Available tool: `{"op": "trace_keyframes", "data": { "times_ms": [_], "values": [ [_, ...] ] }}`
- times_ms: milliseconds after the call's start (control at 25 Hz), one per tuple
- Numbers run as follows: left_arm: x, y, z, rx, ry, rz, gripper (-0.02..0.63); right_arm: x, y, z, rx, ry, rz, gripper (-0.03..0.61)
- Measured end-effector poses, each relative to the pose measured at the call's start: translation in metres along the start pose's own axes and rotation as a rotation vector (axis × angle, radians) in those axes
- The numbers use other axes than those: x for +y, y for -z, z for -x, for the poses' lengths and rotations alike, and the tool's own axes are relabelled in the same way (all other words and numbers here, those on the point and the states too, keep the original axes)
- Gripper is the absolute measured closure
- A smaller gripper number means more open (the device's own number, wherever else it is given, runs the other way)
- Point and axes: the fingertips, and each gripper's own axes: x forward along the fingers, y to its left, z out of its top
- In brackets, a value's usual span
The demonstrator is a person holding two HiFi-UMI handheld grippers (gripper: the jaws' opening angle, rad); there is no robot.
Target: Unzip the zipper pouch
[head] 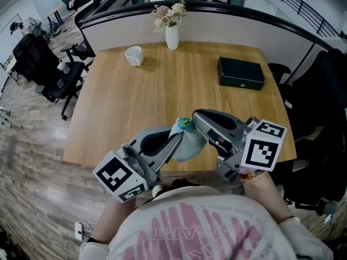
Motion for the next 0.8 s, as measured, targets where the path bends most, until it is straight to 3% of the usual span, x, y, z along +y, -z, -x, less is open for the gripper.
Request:
{"op": "trace_keyframes", "data": {
  "times_ms": [800],
  "values": [
    [0.018,-0.014,0.006,-0.076,-0.004,0.004,0.606,-0.025,0.001,-0.004,-0.003,0.051,-0.068,0.575]
  ]
}}
